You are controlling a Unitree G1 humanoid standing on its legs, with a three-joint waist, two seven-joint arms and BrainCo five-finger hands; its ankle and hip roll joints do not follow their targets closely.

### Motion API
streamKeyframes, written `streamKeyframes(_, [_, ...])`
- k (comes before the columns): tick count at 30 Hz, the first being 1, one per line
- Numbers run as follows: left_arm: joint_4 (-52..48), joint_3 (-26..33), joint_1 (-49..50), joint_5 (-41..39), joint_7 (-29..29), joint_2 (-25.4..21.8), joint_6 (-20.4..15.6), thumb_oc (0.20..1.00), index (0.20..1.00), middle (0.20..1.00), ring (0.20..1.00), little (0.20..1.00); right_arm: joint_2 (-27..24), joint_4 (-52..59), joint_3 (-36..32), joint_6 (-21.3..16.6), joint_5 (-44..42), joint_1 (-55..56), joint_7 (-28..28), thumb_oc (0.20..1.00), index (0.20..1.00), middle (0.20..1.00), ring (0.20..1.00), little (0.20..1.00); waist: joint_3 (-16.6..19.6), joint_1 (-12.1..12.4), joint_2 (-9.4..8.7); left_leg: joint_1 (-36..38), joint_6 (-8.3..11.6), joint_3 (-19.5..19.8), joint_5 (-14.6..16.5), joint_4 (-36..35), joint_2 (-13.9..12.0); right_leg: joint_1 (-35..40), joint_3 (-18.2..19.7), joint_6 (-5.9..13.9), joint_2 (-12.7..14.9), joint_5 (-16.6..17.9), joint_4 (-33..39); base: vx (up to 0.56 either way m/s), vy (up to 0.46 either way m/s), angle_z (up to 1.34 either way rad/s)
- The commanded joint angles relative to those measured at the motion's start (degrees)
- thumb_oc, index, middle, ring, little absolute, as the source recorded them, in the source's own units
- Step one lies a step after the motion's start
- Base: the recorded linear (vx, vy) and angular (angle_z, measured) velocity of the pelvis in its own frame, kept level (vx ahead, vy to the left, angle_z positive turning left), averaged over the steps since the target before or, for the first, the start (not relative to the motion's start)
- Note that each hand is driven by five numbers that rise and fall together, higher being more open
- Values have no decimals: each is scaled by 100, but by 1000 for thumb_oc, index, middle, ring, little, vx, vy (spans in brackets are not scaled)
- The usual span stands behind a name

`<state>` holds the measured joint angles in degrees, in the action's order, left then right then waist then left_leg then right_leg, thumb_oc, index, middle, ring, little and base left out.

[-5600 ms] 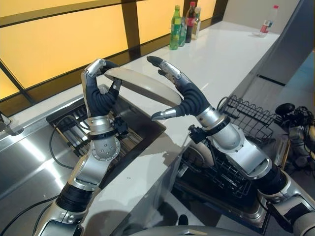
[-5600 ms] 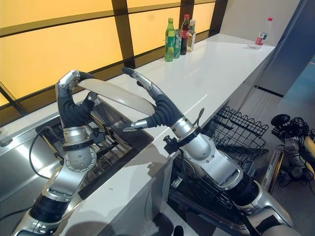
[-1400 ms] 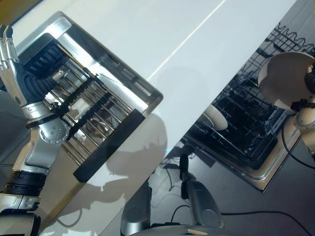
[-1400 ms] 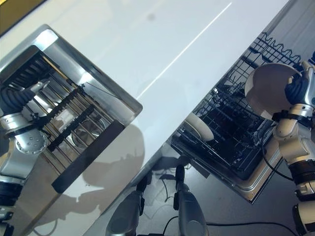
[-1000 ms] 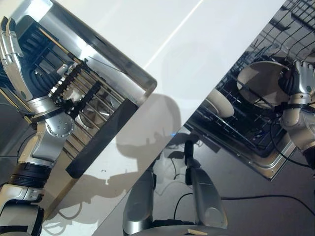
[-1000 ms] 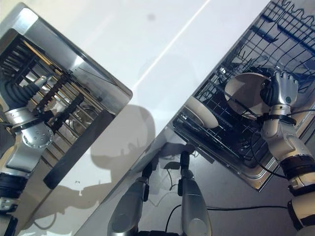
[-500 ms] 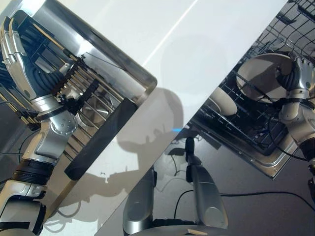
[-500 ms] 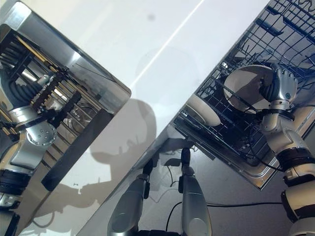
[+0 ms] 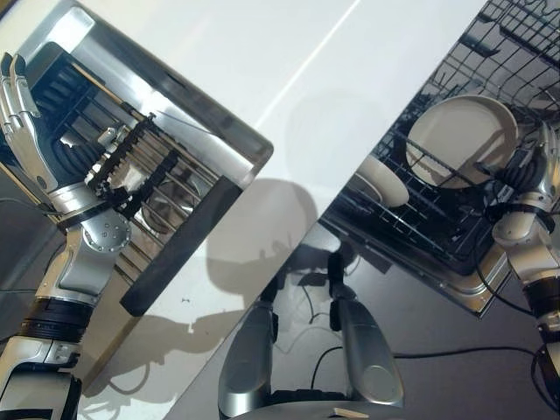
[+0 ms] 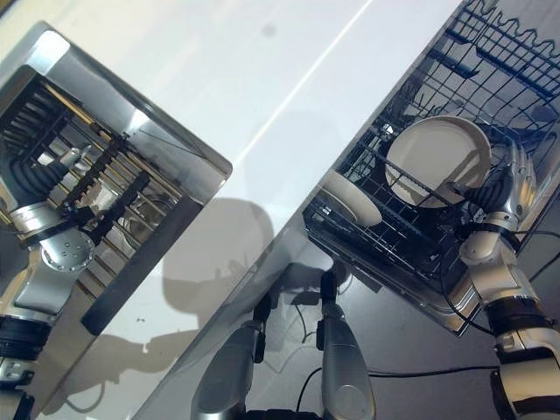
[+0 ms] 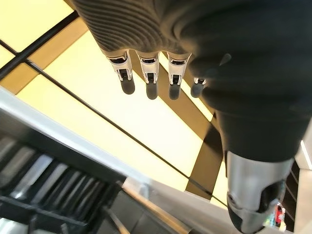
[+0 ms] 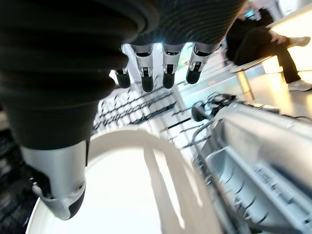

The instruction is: Pick up plates and place into dishwasher.

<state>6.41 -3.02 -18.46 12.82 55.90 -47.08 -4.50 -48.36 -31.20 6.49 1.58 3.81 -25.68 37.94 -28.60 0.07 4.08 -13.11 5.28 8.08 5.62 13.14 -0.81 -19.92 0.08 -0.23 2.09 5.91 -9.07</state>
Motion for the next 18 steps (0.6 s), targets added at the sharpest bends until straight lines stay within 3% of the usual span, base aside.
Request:
streamKeyframes(1, [-400,446,426,258,-55,123,-233,1000,1000,1000,1000,1000,-161,599,-403,-34,-6,324,312,1000,1000,1000,1000,1000,510,-139,-117,-480,-222,-196,-236,161,67,482,76,395,274,-592,78,64,18,0])
streamKeyframes(11, [-473,884,1309,460,-301,537,-593,1000,1000,1000,1000,1000,792,1622,-1517,-285,-642,1637,486,1000,1000,1000,1000,1000,774,-283,-94,-123,-258,-333,-75,347,64,845,233,403,297,-591,61,67,36,-8])
streamKeyframes(18, [-456,851,1776,585,-446,892,-721,1000,1000,1000,1000,1000,1302,1538,-1465,-488,-1266,2009,-9,1000,1000,1000,1000,1000,798,-317,57,-59,-272,-320,108,896,112,1044,350,336,343,-623,-104,125,73,-10])
